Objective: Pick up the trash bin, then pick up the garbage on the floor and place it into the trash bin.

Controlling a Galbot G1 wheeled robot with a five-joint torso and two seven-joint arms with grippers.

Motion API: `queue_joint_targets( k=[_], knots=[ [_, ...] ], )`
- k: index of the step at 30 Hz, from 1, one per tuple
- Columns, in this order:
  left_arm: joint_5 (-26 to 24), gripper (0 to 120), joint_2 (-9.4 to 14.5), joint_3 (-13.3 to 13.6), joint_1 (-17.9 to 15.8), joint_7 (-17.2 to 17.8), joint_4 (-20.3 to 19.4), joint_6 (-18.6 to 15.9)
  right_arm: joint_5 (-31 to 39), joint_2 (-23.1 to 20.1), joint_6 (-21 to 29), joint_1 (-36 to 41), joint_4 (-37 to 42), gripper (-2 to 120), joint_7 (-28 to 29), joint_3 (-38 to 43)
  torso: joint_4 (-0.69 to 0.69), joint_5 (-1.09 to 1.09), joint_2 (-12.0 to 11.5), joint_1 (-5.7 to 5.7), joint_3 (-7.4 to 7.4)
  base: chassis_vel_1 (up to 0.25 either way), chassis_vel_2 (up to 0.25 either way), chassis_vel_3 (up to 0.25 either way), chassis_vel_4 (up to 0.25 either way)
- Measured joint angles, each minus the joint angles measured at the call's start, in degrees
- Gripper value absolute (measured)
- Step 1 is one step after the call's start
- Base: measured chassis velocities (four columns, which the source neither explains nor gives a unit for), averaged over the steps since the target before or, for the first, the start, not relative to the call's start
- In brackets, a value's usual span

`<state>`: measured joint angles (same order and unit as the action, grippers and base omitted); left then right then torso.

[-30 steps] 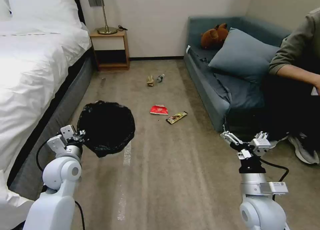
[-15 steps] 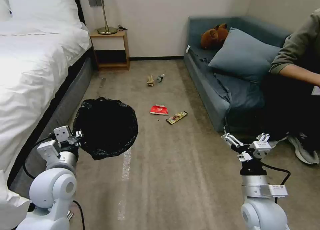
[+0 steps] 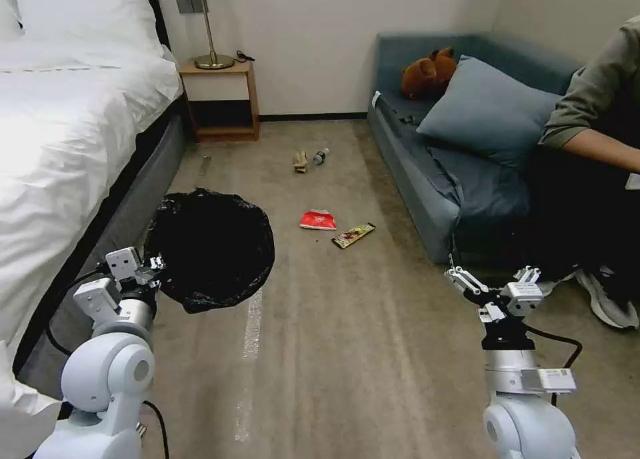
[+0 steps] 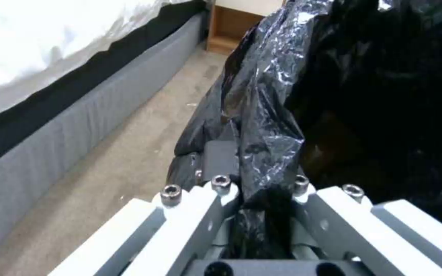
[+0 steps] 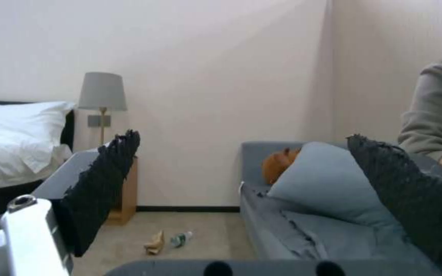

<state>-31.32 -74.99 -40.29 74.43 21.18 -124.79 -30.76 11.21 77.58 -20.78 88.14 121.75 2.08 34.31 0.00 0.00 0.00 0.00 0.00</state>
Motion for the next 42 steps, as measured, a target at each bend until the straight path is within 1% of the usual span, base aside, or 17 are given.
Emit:
queue_joint_targets(
  k=[10, 24, 28, 42],
  knots=[
    [0.05, 4, 0.2, -0.14, 0.27, -0.39, 0.2, 0.2, 0.0, 0.03, 0.0, -0.11, -0.18, 100, -0.06, -0.32, 0.0, 0.0, 0.0, 0.0, 0.0, -0.069, 0.071, 0.068, -0.074],
    [0.08, 4, 0.18, -0.08, 0.69, -0.15, -0.48, 0.33, -0.01, 0.02, 0.01, 0.15, 0.34, 100, 0.03, -0.82, 0.0, 0.0, 0.0, 0.0, 0.0, -0.02, 0.023, 0.019, -0.024],
    [0.6, 4, 0.18, 0.19, 1.41, -0.13, -0.75, 0.59, -0.11, -0.06, 0.06, 0.23, 0.38, 100, 0.04, -1.05, 0.0, 0.0, 0.0, 0.0, 0.0, -0.078, 0.098, 0.094, -0.092],
    [0.81, 4, 0.04, -0.05, 2.03, -0.09, -1.77, 0.67, -0.27, -0.08, -0.03, 0.49, 0.76, 100, -0.12, -1.09, 0.0, 0.0, 0.0, 0.0, 0.0, -0.108, 0.102, 0.109, -0.104]
  ],
)
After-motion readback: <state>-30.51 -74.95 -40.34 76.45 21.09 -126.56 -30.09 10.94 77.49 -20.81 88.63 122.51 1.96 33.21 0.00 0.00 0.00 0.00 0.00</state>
